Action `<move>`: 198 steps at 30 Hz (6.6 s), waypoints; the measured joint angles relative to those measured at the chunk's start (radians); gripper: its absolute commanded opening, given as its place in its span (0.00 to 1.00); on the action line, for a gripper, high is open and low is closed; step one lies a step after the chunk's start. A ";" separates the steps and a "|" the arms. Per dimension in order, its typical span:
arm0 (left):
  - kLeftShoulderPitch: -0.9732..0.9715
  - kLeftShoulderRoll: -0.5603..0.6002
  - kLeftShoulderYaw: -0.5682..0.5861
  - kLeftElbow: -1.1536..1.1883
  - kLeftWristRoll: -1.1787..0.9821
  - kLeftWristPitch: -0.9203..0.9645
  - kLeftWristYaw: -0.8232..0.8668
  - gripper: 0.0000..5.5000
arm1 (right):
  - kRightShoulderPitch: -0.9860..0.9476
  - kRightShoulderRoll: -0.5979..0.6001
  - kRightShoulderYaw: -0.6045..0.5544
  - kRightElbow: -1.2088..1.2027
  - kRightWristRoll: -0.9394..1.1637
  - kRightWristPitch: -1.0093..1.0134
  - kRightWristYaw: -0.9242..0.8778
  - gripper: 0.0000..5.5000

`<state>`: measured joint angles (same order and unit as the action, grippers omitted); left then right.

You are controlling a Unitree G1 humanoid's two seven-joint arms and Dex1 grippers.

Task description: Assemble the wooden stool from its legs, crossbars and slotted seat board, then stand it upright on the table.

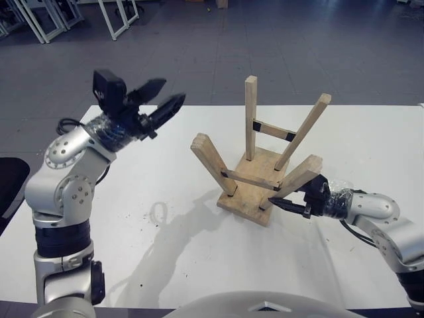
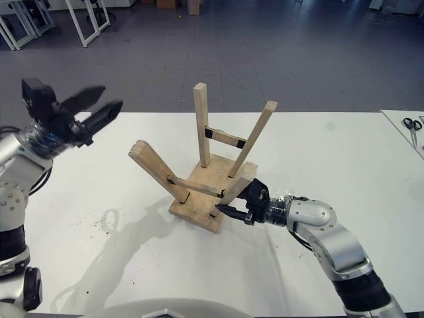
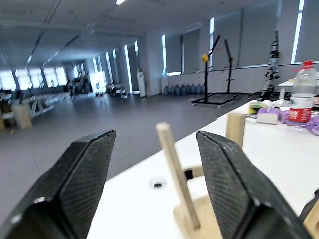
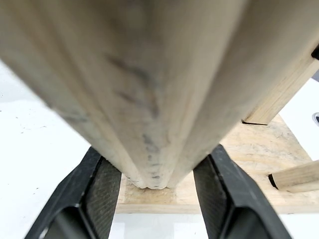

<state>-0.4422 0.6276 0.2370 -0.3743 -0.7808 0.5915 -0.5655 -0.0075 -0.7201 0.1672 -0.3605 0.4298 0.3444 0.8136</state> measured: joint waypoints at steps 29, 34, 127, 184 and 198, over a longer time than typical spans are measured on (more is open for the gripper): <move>-0.061 -0.082 -0.718 0.003 0.649 -0.066 0.004 0.54 | -0.038 0.107 0.032 0.133 -0.114 -0.136 -0.064 0.37; -0.064 -0.093 -0.766 0.015 0.756 -0.082 0.002 0.54 | -0.060 0.089 0.050 0.136 -0.141 -0.136 -0.065 0.37; 0.199 -0.329 -0.415 0.654 0.790 -0.407 -0.040 0.54 | -0.624 0.454 -0.254 0.825 -0.209 -0.248 -0.365 0.58; 0.290 -0.294 -0.428 0.524 0.783 -0.354 -0.042 0.54 | -0.742 0.287 -0.394 0.076 0.396 0.336 -0.550 0.58; 0.372 -0.164 -0.276 0.329 0.685 -0.476 -0.103 0.54 | -0.351 0.113 0.008 0.205 -0.230 -0.174 -0.220 0.58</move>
<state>-0.0703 0.4633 -0.0391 -0.0452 -0.0954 0.1152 -0.6682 -0.3584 -0.6067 0.1747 -0.1552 0.2000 0.1702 0.5935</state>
